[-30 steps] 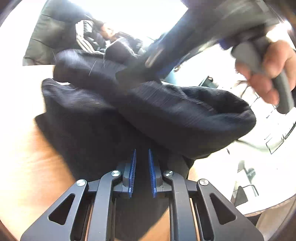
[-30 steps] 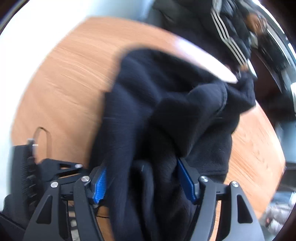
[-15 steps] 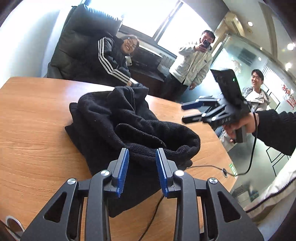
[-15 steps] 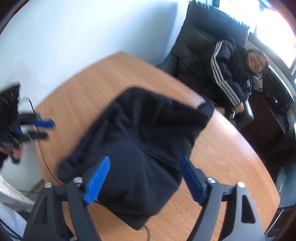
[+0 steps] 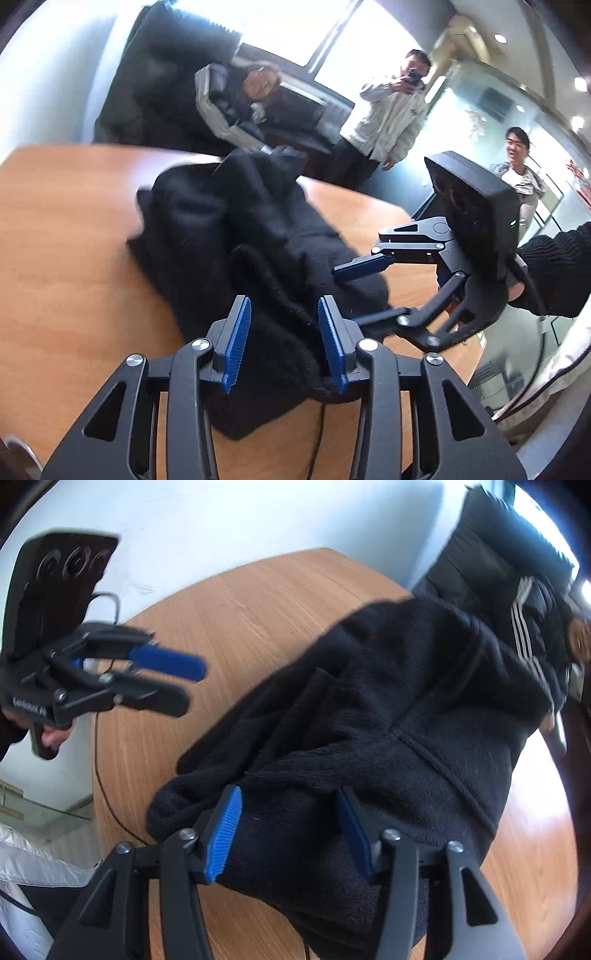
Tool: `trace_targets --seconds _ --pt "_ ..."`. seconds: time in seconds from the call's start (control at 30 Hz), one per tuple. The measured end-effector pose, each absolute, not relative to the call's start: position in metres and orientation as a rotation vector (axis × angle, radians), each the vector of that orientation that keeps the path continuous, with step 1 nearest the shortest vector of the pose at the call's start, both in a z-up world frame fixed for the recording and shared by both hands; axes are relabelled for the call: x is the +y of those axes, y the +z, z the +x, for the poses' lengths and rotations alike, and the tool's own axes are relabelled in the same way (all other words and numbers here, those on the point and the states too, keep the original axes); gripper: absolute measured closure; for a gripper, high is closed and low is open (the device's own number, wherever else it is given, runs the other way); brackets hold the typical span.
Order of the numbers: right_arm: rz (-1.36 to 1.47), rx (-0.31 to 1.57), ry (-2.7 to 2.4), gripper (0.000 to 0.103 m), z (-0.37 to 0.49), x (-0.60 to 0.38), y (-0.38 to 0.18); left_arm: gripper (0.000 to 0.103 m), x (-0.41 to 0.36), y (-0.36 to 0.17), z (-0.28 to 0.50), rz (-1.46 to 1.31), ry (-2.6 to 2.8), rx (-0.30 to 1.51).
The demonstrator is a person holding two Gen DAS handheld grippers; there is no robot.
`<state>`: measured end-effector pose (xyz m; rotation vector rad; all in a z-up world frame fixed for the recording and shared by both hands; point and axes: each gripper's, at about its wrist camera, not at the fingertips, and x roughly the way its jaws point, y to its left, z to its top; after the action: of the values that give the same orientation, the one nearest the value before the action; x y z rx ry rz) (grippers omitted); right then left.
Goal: Fold clothes
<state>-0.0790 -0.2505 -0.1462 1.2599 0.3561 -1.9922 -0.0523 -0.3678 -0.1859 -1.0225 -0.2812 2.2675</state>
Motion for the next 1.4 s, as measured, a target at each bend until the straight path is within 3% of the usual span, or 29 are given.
trace_targets --seconds 0.13,0.17,0.33,0.4,0.5,0.6,0.63,0.7,0.87,0.93,1.1,1.23,1.4 --pt "1.157 0.147 -2.114 0.024 -0.071 -0.199 -0.099 0.058 -0.347 -0.185 -0.057 -1.010 2.270 -0.280" --pt "1.189 0.157 -2.134 0.024 -0.068 -0.184 -0.100 0.058 -0.344 -0.185 -0.057 -1.011 2.268 -0.285" --pt "1.290 0.446 -2.131 0.024 -0.033 -0.157 -0.141 0.058 -0.328 -0.196 -0.039 -1.057 2.290 -0.261" --pt "1.178 0.563 -2.151 0.024 -0.015 -0.171 -0.148 0.058 -0.327 -0.202 -0.030 -1.078 2.313 -0.248" --pt "0.929 0.774 -2.218 0.008 0.002 -0.210 -0.159 0.058 -0.336 -0.218 -0.026 -1.132 2.340 -0.228" --pt "0.778 1.078 -2.246 0.006 0.014 -0.249 -0.181 0.058 -0.342 -0.236 -0.031 -1.146 2.330 -0.219" --pt "0.763 1.122 -2.240 0.008 0.012 -0.256 -0.187 0.058 -0.343 -0.242 -0.033 -1.145 2.305 -0.231" --pt "0.759 1.148 -2.240 0.026 0.005 -0.266 -0.195 0.058 -0.344 -0.254 -0.040 -1.132 2.254 -0.210" --pt "0.913 0.881 -2.271 0.066 -0.018 -0.262 -0.176 0.058 -0.358 -0.268 -0.048 -1.117 2.147 -0.241" --pt "0.930 0.776 -2.309 0.072 -0.023 -0.252 -0.158 0.057 -0.364 -0.269 -0.043 -1.121 2.134 -0.220" --pt "0.844 0.665 -2.372 0.076 -0.030 -0.248 -0.113 0.053 -0.370 -0.281 -0.023 -1.136 2.155 -0.165" --pt "0.879 0.753 -2.272 0.076 -0.029 -0.290 -0.144 0.050 -0.366 -0.291 -0.019 -1.108 2.178 -0.143" --pt "0.881 0.682 -2.307 0.076 -0.038 -0.319 -0.148 0.046 -0.362 -0.293 -0.018 -1.102 2.189 -0.095"
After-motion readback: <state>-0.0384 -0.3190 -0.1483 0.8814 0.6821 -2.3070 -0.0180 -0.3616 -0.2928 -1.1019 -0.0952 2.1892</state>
